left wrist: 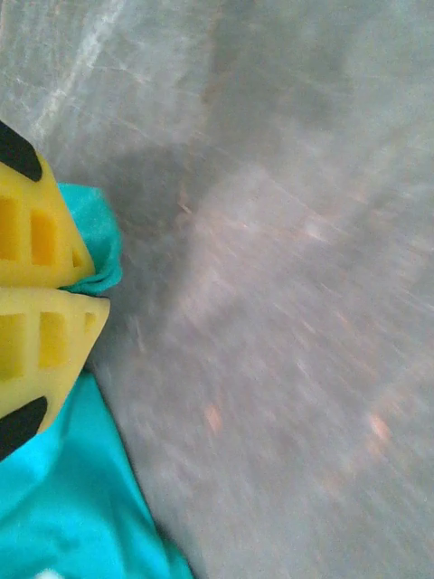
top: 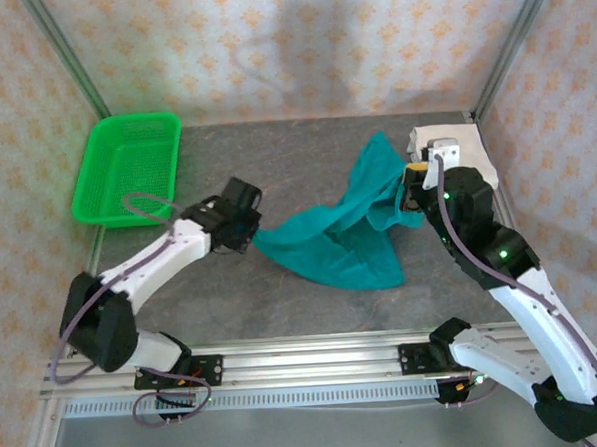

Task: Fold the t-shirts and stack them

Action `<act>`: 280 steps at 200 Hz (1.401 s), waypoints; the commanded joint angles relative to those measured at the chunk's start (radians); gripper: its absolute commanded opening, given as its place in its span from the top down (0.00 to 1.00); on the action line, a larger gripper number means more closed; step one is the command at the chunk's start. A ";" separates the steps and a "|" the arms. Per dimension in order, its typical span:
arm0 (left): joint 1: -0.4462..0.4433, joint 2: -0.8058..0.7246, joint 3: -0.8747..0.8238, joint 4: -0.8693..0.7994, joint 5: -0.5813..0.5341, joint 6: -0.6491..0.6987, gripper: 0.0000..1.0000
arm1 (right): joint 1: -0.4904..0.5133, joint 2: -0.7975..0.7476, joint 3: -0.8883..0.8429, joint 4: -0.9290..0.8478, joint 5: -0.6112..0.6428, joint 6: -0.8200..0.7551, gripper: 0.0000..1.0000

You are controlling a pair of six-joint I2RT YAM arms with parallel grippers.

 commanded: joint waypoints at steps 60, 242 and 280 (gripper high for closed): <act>0.063 -0.311 0.335 -0.316 -0.441 0.295 1.00 | -0.007 -0.151 0.100 0.193 -0.280 -0.128 1.00; 0.345 0.240 0.850 -0.191 -0.235 0.454 1.00 | -0.206 0.620 0.417 0.452 -0.352 -0.149 1.00; 0.434 0.393 1.232 -0.275 -0.150 0.476 1.00 | -0.245 0.769 0.767 0.417 -0.397 -0.153 1.00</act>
